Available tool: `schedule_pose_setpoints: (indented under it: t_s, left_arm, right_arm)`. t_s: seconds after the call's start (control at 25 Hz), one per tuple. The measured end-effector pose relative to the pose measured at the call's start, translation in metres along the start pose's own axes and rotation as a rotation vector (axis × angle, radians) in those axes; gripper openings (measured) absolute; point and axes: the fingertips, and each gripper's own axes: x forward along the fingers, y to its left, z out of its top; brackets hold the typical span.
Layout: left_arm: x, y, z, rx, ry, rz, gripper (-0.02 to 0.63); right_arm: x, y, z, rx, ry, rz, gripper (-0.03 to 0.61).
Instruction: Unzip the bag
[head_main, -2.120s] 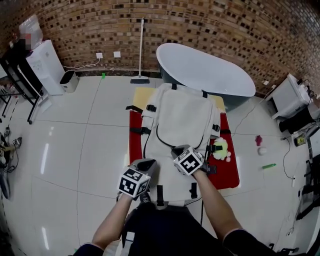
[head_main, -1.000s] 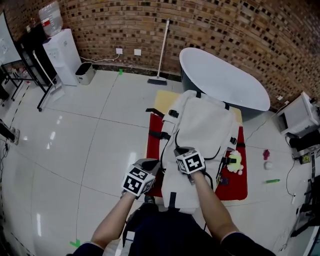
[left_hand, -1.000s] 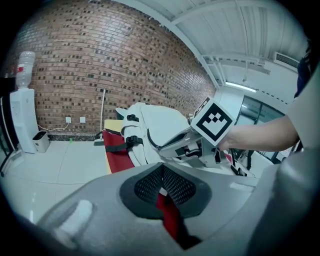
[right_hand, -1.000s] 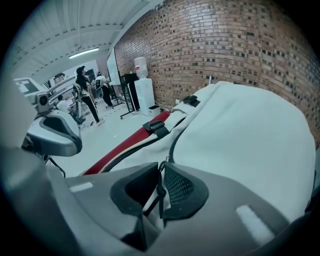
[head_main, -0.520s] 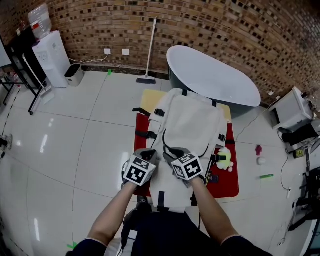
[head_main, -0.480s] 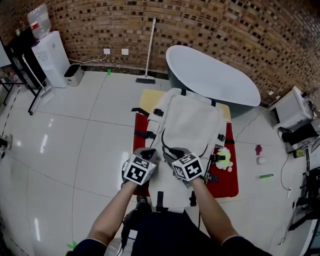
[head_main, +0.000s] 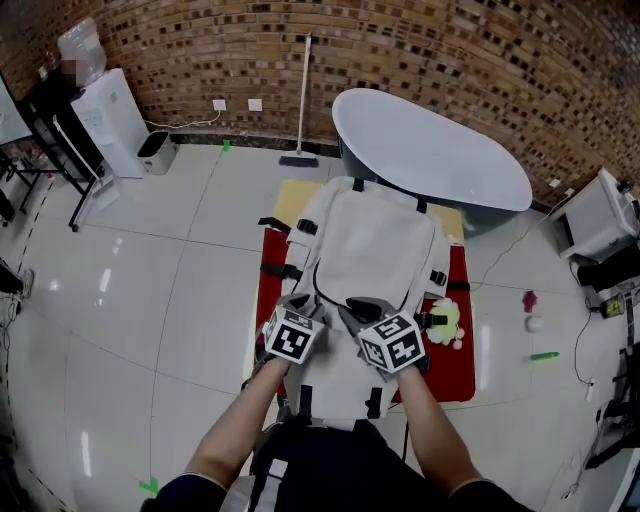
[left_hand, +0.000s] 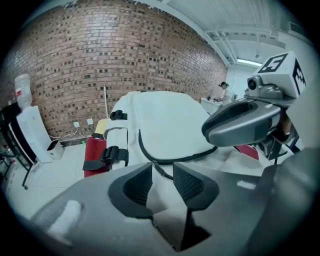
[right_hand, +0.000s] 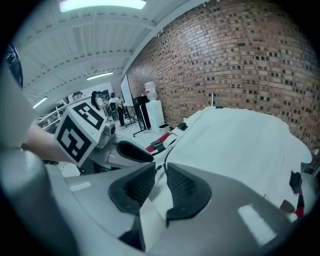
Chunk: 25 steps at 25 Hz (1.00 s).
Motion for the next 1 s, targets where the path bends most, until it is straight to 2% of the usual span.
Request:
schedule_pose_setpoints:
  t_s: [0.44,0.56,0.64,0.72,1.0]
  left_arm:
    - [0.028,0.005,-0.026,0.030,0.210,0.077,0.133]
    - [0.032,0.007,-0.028,0.051,0.233,0.091,0.119]
    - [0.034,0.008,-0.030,0.075,0.249,0.096,0.047]
    - [0.033,0.009,-0.031,0.085,0.249,0.095,0.029]
    - [0.021,0.015,-0.024,0.133,0.204,0.105,0.023]
  right_arm:
    - [-0.016,-0.012,0.001,0.006,-0.049,0.039,0.061]
    - [-0.017,-0.014,-0.002,0.006,-0.050,0.052,0.060]
    - [-0.017,-0.014,-0.005,0.007,-0.045,0.058,0.055]
    - [-0.017,-0.015,-0.008,0.006,-0.040,0.062,0.052]
    - [-0.005,-0.017,-0.018,-0.011,0.008,0.048,0.053]
